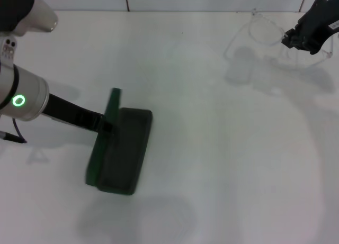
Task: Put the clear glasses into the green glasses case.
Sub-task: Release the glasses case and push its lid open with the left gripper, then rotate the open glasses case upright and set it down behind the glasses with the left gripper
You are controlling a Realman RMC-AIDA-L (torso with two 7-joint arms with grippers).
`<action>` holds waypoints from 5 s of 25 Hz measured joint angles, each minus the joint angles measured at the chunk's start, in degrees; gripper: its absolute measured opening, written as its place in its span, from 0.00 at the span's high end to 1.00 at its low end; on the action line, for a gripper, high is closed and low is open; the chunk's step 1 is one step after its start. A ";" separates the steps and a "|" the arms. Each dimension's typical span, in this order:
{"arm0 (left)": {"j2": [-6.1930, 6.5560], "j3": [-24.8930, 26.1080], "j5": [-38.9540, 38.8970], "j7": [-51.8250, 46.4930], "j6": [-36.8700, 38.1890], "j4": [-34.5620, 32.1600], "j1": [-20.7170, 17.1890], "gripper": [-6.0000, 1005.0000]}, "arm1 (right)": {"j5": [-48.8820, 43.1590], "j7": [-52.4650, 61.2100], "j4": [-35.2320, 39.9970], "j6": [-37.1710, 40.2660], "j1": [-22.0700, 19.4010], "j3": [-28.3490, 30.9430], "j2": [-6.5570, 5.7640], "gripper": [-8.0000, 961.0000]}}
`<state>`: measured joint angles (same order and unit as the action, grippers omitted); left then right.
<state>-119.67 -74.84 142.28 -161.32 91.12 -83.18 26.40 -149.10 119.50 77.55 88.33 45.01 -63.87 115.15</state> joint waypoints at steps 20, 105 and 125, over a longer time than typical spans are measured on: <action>0.23 -2.03 0.27 3.30 1.21 -2.75 1.80 0.72 | 1.58 -3.10 0.53 -0.55 -1.13 4.18 0.11 0.93; -0.30 -26.15 -6.62 40.23 -21.99 10.84 19.37 0.78 | 11.52 -10.57 4.64 -0.95 -22.42 15.76 0.09 0.93; -0.40 -27.19 -6.52 40.02 -21.80 9.67 18.71 0.60 | 13.05 -11.92 4.26 0.05 -23.18 17.78 0.07 0.93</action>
<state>-120.07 -102.03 135.76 -121.30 69.32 -73.51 45.11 -136.05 107.58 81.82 88.38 21.83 -46.09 115.22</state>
